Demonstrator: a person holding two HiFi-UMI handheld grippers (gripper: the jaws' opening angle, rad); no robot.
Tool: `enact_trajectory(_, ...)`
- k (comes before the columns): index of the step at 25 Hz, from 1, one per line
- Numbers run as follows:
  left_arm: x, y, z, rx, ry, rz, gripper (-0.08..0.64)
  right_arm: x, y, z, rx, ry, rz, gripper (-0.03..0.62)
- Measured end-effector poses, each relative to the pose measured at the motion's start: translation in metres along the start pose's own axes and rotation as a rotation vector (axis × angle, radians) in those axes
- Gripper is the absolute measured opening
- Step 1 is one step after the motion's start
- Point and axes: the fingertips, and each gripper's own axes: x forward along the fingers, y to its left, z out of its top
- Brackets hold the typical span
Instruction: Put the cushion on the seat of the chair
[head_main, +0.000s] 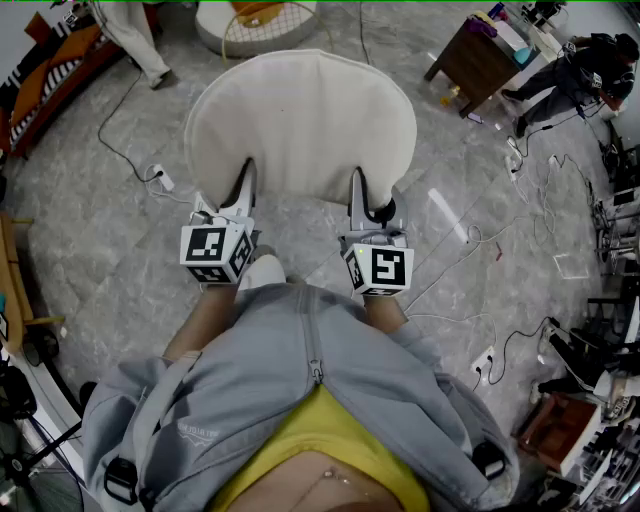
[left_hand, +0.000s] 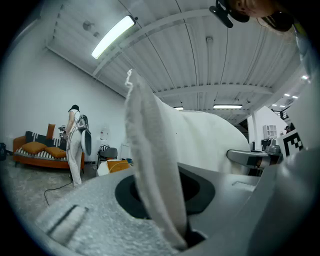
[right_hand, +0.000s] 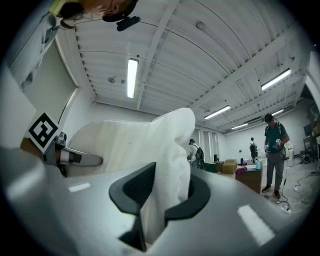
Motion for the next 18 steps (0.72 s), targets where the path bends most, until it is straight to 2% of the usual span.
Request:
enact_trajectory(5,0.028,0.022,-0.015,-0.023,0.005,0.007,0.061,0.029,-0.003,-0.018,0.03,0.001,0.021,0.065)
enact_trajectory(9,0.054,0.046,-0.026,-0.046,0.017,-0.007,0.062,0.062,-0.004,-0.034,0.045,0.031,0.006,0.072)
enact_trajectory(18,0.154,0.131,-0.028,-0.066,0.041,-0.022,0.063,0.193,-0.006,-0.061,0.039,0.058,0.001,0.074)
